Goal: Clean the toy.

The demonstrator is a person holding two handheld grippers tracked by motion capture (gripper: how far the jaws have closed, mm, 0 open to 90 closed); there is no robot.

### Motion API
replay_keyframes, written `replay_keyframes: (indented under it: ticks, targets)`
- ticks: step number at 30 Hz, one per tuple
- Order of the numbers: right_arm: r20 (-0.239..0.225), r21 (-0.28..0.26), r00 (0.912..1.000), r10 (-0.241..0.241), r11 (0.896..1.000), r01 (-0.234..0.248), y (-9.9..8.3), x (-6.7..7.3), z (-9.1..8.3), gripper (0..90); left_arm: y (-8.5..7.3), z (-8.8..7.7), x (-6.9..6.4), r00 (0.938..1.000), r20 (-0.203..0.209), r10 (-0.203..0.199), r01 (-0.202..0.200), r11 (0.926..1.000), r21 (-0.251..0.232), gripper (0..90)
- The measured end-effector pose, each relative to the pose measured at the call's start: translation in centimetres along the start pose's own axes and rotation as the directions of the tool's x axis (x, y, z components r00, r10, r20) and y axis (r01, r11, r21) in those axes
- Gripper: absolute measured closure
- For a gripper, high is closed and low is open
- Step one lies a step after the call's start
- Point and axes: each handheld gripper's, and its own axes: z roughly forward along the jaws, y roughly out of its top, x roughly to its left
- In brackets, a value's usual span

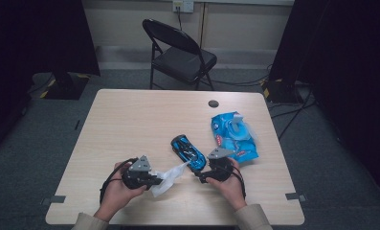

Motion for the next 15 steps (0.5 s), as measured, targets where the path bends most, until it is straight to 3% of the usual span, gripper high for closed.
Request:
replay_keyframes:
  ticks: [10,15]
  targets:
    - [-0.013,0.035,0.9997,0.02,0.999,-0.02,0.9,0.4,1.4,15.4,-0.3,-0.6,0.3,0.9998,0.0,-0.022,0.022,0.9995,-0.024,86.8]
    - [0.021,0.039,0.9994,0.027,0.999,-0.028,1.3,0.9,1.8,15.7,-0.3,-0.6,0.5,0.9995,-0.003,-0.033,0.033,0.9989,-0.032,86.8]
